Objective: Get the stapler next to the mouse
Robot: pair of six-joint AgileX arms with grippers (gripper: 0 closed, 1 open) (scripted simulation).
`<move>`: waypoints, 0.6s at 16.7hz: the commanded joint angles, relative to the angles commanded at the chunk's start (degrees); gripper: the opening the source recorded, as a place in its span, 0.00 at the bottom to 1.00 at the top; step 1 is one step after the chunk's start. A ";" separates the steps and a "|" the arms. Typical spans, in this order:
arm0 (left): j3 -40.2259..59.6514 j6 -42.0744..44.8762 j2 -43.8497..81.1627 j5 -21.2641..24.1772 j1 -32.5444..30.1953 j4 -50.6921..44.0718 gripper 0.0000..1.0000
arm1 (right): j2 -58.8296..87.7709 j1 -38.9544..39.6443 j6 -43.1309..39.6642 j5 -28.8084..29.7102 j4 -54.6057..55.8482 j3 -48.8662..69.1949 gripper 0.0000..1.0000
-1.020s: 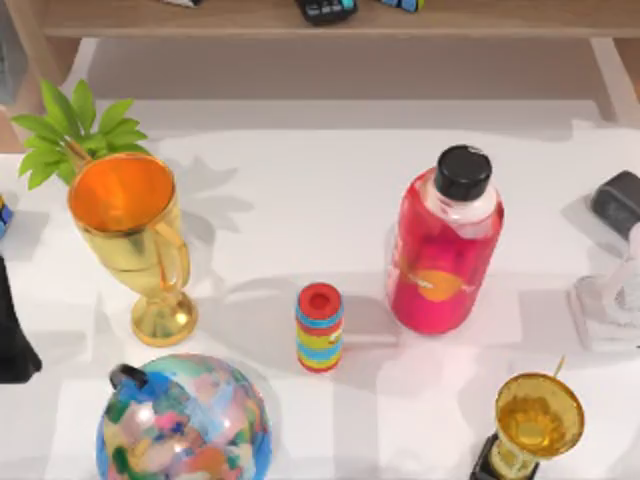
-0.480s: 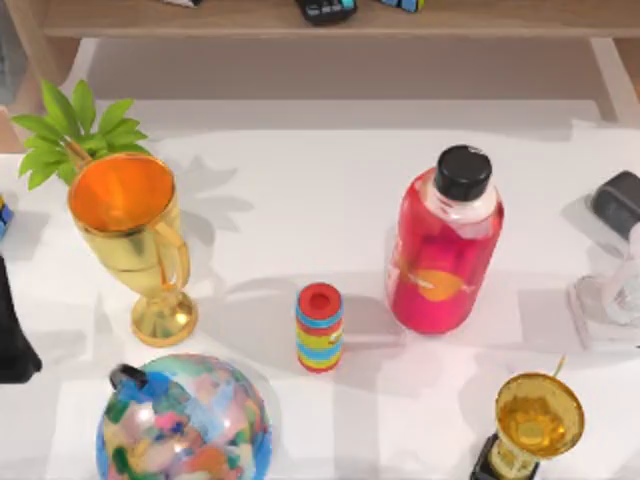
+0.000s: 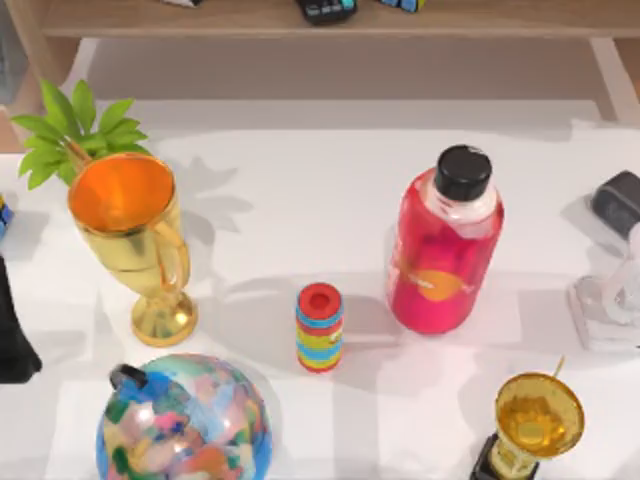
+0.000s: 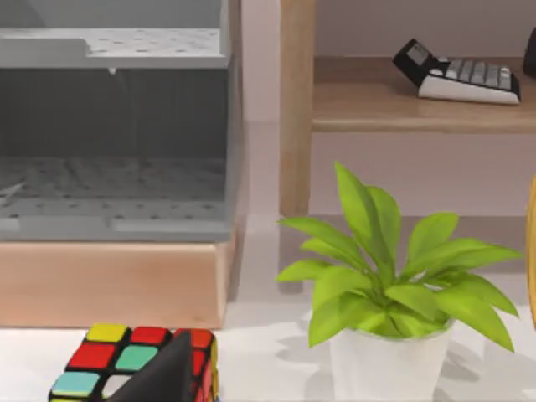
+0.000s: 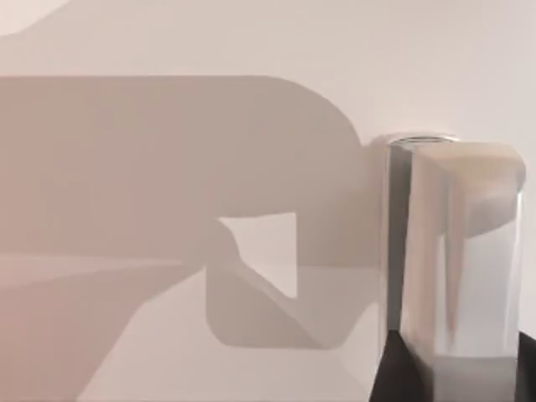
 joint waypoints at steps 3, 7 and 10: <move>0.00 0.00 0.00 0.00 0.00 0.00 1.00 | 0.00 0.00 0.00 0.00 0.00 0.00 0.68; 0.00 0.00 0.00 0.00 0.00 0.00 1.00 | 0.00 0.00 0.00 0.00 0.00 0.00 0.98; 0.00 0.00 0.00 0.00 0.00 0.00 1.00 | 0.00 0.00 0.00 0.00 0.00 0.00 1.00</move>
